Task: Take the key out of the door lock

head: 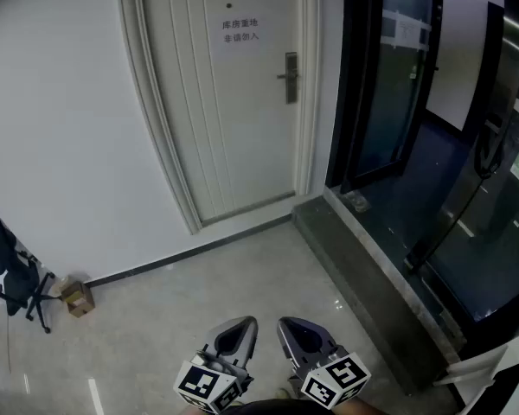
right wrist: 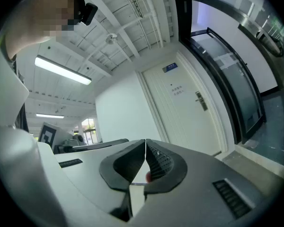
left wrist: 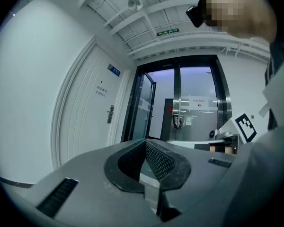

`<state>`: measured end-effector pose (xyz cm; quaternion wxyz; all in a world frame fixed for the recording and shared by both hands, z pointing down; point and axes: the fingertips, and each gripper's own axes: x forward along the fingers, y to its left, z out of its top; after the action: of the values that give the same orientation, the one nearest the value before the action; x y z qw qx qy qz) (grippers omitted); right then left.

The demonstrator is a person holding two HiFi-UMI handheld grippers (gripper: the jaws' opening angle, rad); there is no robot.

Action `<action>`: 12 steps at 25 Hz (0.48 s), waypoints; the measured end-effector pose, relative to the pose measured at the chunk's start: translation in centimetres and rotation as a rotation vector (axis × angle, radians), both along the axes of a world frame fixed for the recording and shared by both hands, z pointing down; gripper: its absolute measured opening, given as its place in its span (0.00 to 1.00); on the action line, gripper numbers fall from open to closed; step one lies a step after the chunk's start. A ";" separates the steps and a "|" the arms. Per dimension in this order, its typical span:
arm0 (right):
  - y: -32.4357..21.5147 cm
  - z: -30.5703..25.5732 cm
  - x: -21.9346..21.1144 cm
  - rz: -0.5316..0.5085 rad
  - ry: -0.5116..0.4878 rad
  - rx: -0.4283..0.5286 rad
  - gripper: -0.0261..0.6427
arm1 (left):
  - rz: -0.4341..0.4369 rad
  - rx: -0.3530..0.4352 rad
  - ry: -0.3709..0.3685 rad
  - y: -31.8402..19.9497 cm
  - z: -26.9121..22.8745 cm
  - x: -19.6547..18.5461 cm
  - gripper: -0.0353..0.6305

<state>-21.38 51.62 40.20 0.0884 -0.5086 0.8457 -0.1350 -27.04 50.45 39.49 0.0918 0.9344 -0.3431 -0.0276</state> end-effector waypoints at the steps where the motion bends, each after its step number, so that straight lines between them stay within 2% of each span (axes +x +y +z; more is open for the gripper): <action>1: 0.0 -0.1 0.9 0.010 -0.004 0.004 0.06 | 0.005 0.000 -0.006 -0.1 0.1 0.6 0.06; 12: -2.2 -0.4 7.5 0.107 -0.029 0.010 0.06 | 0.048 0.006 -0.003 -3.4 -0.5 5.6 0.06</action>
<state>-13.83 49.38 39.82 0.1102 -0.5507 0.8166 -0.1332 -21.45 47.06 38.96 0.0892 0.9427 -0.3206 -0.0248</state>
